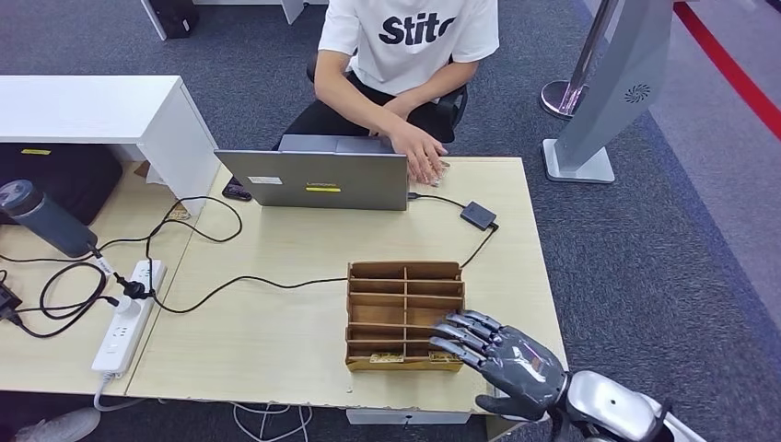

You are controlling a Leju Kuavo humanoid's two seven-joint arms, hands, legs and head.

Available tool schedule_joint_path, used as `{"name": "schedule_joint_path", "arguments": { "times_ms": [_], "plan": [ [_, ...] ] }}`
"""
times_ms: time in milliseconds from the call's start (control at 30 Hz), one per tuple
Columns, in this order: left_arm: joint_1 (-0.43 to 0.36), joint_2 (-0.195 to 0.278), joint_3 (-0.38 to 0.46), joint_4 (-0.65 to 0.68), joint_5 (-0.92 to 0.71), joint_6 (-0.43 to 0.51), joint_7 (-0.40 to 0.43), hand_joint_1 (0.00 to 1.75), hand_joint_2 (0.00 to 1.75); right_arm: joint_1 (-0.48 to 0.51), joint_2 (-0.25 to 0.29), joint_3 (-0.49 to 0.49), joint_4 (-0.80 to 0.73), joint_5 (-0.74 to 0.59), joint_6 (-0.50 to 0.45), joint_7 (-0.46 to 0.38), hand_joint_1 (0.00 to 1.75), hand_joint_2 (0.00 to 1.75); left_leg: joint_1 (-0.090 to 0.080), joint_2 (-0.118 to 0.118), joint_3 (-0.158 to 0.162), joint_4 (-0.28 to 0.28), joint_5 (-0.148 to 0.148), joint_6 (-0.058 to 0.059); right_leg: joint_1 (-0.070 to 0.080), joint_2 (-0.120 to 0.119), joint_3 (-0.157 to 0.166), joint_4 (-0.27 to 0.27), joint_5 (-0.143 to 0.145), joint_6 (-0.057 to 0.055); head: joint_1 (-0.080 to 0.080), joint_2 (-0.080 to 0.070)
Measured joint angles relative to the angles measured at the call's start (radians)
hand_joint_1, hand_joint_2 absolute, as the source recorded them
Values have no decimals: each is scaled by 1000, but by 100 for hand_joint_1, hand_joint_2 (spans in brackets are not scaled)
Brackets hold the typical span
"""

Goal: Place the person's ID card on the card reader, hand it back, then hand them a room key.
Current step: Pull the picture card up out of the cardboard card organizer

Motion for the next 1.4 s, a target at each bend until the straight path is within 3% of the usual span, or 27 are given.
{"name": "schedule_joint_path", "arguments": {
  "times_ms": [400,1400],
  "plan": [
    [0,0,1,0,-10,0,1,0,175,-20,8,75,22,-16,-26,1,0,175,-1,0,0,0,0,0,0,0,0,0,0,0,0,0],
    [0,2,13,0,-27,0,2,0,175,-9,12,92,31,-38,-41,16,0,175,-1,0,0,0,0,0,0,0,0,0,0,0,0,0]
  ]
}}
